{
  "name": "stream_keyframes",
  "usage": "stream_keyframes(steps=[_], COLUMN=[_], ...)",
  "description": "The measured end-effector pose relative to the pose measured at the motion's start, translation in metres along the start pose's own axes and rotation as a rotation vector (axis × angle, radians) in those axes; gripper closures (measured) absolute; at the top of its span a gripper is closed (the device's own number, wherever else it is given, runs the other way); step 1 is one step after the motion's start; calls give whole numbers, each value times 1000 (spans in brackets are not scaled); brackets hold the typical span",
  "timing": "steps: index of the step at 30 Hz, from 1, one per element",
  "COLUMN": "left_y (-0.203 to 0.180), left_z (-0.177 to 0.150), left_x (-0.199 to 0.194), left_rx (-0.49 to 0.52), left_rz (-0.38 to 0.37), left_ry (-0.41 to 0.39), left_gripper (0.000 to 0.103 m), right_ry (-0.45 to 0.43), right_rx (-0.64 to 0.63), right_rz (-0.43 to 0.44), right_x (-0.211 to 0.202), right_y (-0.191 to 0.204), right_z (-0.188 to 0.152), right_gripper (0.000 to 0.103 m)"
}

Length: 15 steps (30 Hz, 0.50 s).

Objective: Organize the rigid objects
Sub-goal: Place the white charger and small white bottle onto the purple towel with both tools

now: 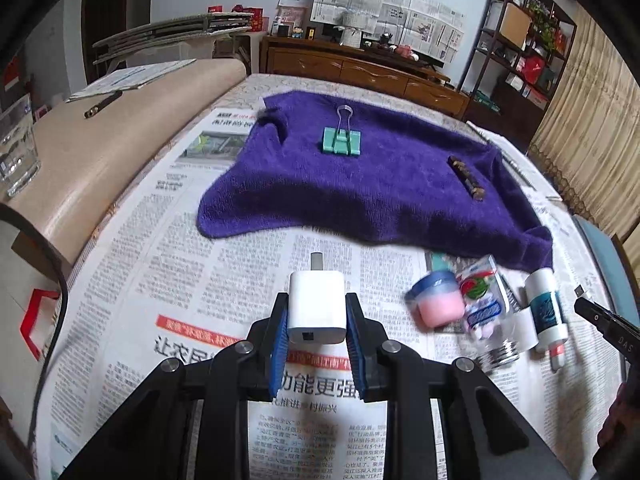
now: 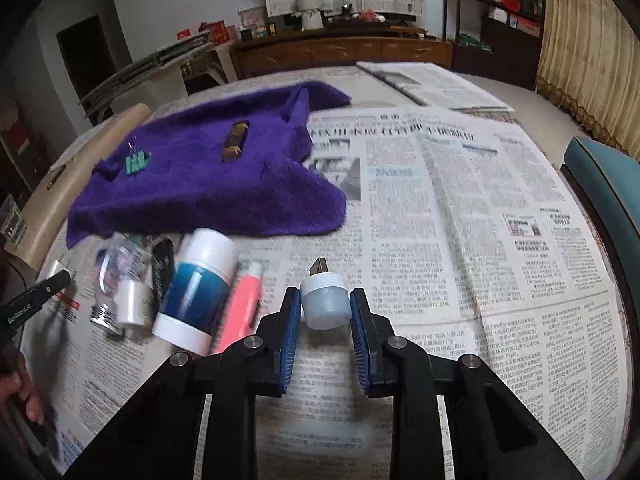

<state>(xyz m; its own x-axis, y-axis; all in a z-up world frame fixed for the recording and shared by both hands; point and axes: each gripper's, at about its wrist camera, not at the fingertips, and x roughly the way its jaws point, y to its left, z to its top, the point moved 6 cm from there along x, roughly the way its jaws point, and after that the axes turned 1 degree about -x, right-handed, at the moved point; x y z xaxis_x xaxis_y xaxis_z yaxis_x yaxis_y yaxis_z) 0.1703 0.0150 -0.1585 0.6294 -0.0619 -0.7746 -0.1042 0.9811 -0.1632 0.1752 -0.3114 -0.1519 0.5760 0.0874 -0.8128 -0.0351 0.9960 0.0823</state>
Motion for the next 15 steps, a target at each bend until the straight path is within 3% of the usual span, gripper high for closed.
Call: stream_keyframes(steps=[15], left_y=[-15], left_z=[83], left_x=[-17], left_rx=[73], left_rz=[-25], left_ry=[-80], left_gripper=[78], right_ry=[-79], right_rx=[-59], right_rz=[99], right_x=[-20], right_y=[49], right_z=[63], right_gripper=[78])
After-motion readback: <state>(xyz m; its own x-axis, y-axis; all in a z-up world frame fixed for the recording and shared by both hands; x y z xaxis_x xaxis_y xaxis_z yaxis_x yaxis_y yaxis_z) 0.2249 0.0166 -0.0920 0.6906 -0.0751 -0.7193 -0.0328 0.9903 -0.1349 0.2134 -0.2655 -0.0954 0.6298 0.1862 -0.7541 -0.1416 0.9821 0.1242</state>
